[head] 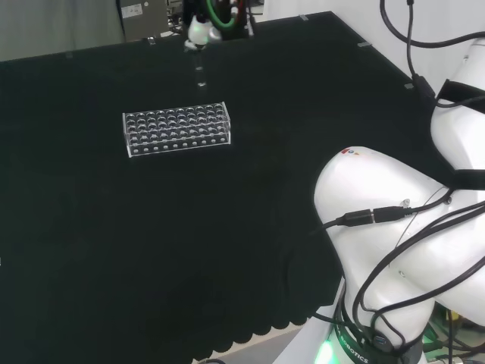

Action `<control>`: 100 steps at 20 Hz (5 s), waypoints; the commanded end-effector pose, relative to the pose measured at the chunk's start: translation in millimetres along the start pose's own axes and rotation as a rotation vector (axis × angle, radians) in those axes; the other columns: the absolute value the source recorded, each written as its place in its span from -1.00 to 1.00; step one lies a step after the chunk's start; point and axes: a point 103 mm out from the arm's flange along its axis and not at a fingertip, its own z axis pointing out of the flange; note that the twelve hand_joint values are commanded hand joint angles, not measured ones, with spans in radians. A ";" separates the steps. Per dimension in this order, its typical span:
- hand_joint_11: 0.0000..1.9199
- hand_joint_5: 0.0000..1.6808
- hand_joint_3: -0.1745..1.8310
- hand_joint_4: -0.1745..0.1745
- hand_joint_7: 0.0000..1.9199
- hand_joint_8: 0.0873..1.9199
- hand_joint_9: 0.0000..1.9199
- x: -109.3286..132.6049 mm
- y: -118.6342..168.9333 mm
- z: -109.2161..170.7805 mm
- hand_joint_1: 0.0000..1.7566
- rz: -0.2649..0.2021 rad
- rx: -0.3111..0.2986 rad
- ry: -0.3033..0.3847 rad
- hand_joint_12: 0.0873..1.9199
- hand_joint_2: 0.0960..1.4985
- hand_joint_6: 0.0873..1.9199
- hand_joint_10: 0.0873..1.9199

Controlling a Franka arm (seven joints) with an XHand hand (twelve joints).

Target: Put the test tube back in the rack.

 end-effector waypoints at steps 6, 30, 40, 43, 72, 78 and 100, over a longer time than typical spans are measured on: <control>0.18 0.65 -0.01 -1.00 0.50 -0.56 0.64 65.6 13.3 16.5 0.52 -0.133 0.017 0.097 0.01 -0.40 -0.55 -0.40; 0.17 0.65 -0.01 -1.00 0.50 -0.56 0.64 99.6 51.9 73.0 0.52 -0.180 0.102 0.113 0.01 -0.40 -0.55 -0.40; 0.17 0.65 0.00 -1.00 0.50 -0.56 0.64 83.9 62.1 93.5 0.52 -0.132 0.133 0.139 0.01 -0.40 -0.55 -0.39; 0.17 0.65 0.00 -1.00 0.50 -0.56 0.64 85.3 65.6 93.6 0.52 -0.141 0.140 0.135 0.01 -0.40 -0.55 -0.39; 0.17 0.65 0.00 -1.00 0.50 -0.56 0.64 87.6 83.7 115.7 0.52 -0.152 0.177 0.100 0.01 -0.40 -0.55 -0.39; 0.17 0.65 0.00 -1.00 0.50 -0.56 0.64 89.4 87.3 119.1 0.52 -0.152 0.180 0.091 0.01 -0.40 -0.55 -0.39; 0.17 0.65 0.00 -1.00 0.50 -0.55 0.64 100.7 87.9 157.9 0.52 -0.177 0.248 0.088 0.01 -0.40 -0.55 -0.39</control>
